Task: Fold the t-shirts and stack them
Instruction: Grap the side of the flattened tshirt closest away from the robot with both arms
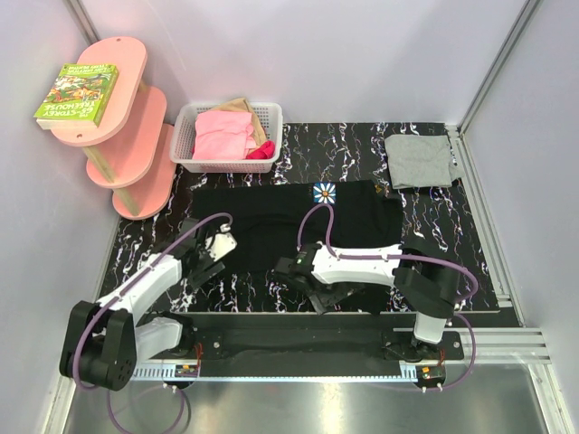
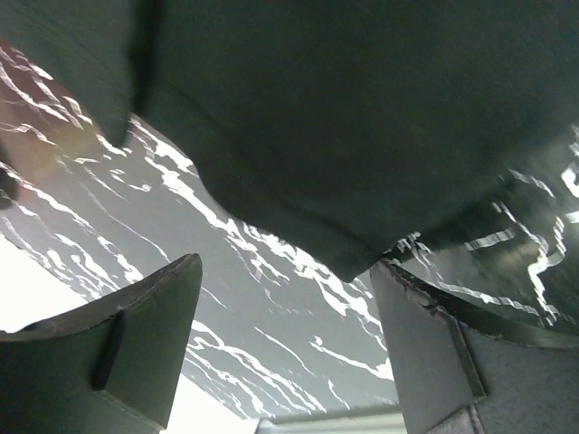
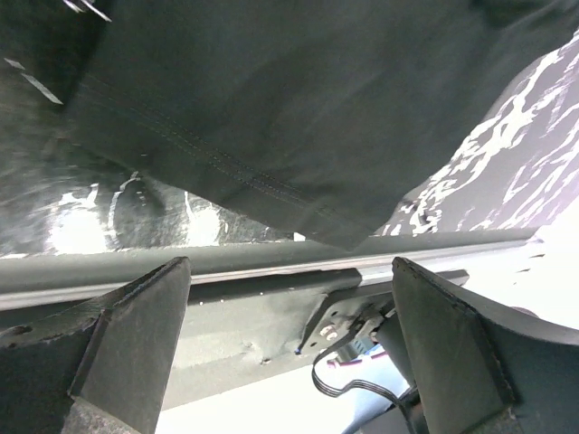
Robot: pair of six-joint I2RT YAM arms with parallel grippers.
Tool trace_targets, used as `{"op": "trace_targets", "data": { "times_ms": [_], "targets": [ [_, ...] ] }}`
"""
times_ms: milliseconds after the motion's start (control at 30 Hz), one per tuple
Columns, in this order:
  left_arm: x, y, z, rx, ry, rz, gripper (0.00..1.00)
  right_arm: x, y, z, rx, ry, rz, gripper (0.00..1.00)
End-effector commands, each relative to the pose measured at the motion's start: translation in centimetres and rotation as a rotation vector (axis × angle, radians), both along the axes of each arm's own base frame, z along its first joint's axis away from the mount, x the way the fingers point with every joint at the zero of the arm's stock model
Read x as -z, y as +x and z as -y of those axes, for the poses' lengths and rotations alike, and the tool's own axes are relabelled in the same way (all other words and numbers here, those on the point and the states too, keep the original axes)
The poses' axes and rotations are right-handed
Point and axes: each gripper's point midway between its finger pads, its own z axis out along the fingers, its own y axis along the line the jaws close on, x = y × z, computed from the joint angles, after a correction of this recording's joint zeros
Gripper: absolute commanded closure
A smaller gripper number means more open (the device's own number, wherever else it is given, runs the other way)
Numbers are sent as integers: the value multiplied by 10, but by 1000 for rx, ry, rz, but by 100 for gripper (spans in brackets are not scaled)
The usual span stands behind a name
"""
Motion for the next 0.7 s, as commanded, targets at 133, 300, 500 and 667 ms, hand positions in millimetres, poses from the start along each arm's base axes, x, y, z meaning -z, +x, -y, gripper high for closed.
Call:
{"op": "trace_targets", "data": {
  "times_ms": [133,300,500,667],
  "targets": [
    [2,30,0,-59,-54,59,19,26,-13,9,91,15,-15,5],
    [10,29,-2,-71,-53,37,20,37,-15,16,123,-14,0,21],
    [21,25,-5,-82,-47,14,21,41,-9,23,143,-40,35,19],
    [17,25,-4,-92,-51,17,22,26,-5,17,138,-13,38,18]
  ]
}}
